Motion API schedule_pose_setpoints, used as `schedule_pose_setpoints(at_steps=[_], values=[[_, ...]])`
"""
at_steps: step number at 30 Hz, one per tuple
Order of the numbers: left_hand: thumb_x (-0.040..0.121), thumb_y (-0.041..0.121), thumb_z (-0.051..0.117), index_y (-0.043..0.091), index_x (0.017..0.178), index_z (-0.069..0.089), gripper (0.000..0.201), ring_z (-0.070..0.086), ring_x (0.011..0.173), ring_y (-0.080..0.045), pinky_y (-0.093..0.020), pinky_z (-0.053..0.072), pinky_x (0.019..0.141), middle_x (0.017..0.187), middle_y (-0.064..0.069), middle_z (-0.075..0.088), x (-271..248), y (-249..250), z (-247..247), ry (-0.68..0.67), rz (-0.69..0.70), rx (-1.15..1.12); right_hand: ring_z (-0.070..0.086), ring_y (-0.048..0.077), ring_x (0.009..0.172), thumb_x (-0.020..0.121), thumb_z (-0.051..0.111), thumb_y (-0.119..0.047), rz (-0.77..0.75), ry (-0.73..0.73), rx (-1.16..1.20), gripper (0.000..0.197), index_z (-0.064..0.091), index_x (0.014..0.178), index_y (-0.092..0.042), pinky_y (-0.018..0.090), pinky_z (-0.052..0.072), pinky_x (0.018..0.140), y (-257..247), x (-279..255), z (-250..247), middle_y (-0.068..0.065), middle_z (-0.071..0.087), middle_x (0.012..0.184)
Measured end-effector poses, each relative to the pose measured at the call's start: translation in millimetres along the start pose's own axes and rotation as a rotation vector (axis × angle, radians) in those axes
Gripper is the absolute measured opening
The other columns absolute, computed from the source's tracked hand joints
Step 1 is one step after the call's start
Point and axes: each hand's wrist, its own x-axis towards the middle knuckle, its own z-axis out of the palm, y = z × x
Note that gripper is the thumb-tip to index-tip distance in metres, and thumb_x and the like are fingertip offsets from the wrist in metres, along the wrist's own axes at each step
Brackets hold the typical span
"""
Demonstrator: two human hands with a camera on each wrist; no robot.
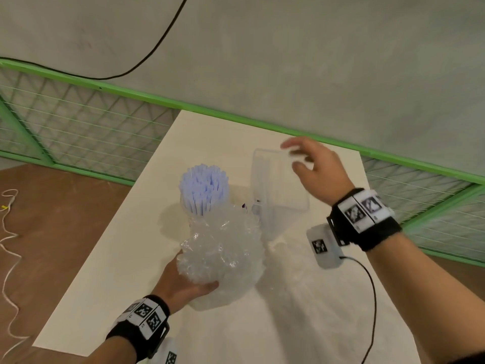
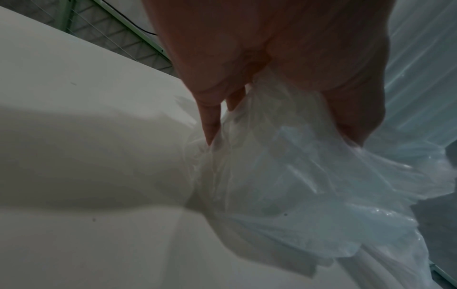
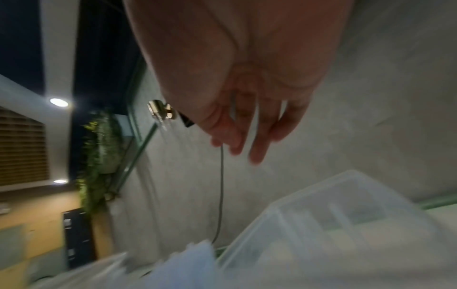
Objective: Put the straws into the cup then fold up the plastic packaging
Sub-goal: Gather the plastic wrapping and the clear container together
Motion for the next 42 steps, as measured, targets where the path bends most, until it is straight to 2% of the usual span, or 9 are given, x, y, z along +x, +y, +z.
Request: schedule_pose_setpoints(at_steps=[2,6,11,21,24,29,33,38,42], values=[[0.039,0.041,0.097,0.028,0.118,0.058,0.089,0.067,0.101,-0.002,-0.025,0.05,0.091,0.109,0.008,0.072,-0.2,-0.1,0.0,0.005,-0.01,-0.005,0.064,0.008,0.107,0.078,0.053,0.008,-0.043,-0.186,0.112,0.049,0.058,0.116,-0.022,0.036,0.053,0.091,-18.3,-31.0,6.6,-0.007,0.064,0.119],[0.049,0.024,0.097,0.024,0.117,0.057,0.079,0.067,0.091,0.006,-0.009,0.048,0.076,0.105,0.006,0.071,-2.2,4.6,2.8,0.021,-0.023,-0.013,0.048,0.005,0.126,0.082,0.069,-0.011,-0.017,-0.524,0.083,0.063,0.044,0.137,-0.026,0.025,0.044,0.103,-26.0,-72.6,32.2,-0.01,0.051,0.138],[0.058,0.004,0.091,0.018,0.117,0.055,0.071,0.063,0.077,0.018,0.002,0.043,0.063,0.096,0.012,0.068,-5.2,10.3,7.5,0.044,0.002,-0.034,0.054,0.006,0.12,0.082,0.072,-0.012,-0.064,-0.436,0.117,0.052,0.053,0.129,-0.023,0.029,0.046,0.099,-17.2,-80.6,47.1,-0.009,0.056,0.132],[0.058,0.014,0.093,0.017,0.122,0.055,0.074,0.058,0.079,0.023,0.005,0.04,0.065,0.1,0.016,0.063,-7.6,17.6,6.9,0.041,0.01,0.061,0.06,0.009,0.107,0.079,0.069,-0.008,0.009,-0.301,0.322,0.04,0.047,0.1,-0.034,0.024,0.048,0.09,-18.3,-81.2,67.3,-0.011,0.063,0.118],[0.059,0.009,0.092,0.014,0.121,0.055,0.072,0.056,0.077,0.027,0.006,0.039,0.064,0.098,0.016,0.062,-7.7,18.3,8.0,0.044,0.015,0.055,0.06,0.012,0.1,0.079,0.069,-0.005,0.027,-0.262,0.351,0.039,0.052,0.107,-0.026,0.026,0.048,0.089,-15.5,-79.8,71.3,-0.006,0.064,0.106],[0.058,0.013,0.093,0.015,0.121,0.057,0.073,0.059,0.08,0.023,0.003,0.043,0.067,0.1,0.013,0.066,-8.2,17.4,5.9,0.046,0.011,0.037,0.052,0.004,0.096,0.08,0.063,-0.007,-0.048,-0.214,0.255,0.029,0.061,0.108,-0.015,0.005,0.035,0.078,-17.0,-78.7,79.2,0.001,0.057,0.101],[0.058,0.015,0.093,0.018,0.119,0.058,0.07,0.059,0.081,0.022,0.0,0.044,0.068,0.1,0.012,0.067,-8.6,18.8,5.1,0.041,0.014,0.048,0.056,0.012,0.102,0.084,0.052,-0.023,-0.033,-0.188,0.316,0.022,0.054,0.106,-0.022,0.017,0.043,0.083,-16.0,-82.0,87.1,-0.004,0.06,0.111],[0.059,0.013,0.093,0.013,0.119,0.06,0.068,0.061,0.082,0.02,0.002,0.043,0.068,0.1,0.011,0.068,-8.6,18.1,4.8,0.031,0.018,0.051,0.058,0.013,0.083,0.096,0.049,-0.006,0.008,-0.178,0.38,0.027,0.048,0.117,-0.023,0.016,0.046,0.062,-19.2,-85.1,94.7,-0.008,0.056,0.095],[0.06,0.009,0.091,0.017,0.113,0.06,0.062,0.058,0.074,0.024,0.004,0.04,0.063,0.092,0.013,0.067,-10.0,20.3,5.7,0.043,0.003,0.038,0.054,0.012,0.093,0.097,0.045,-0.018,-0.033,-0.172,0.272,0.033,0.049,0.129,-0.019,0.023,0.048,0.078,-17.0,-84.5,99.2,-0.004,0.052,0.103]])
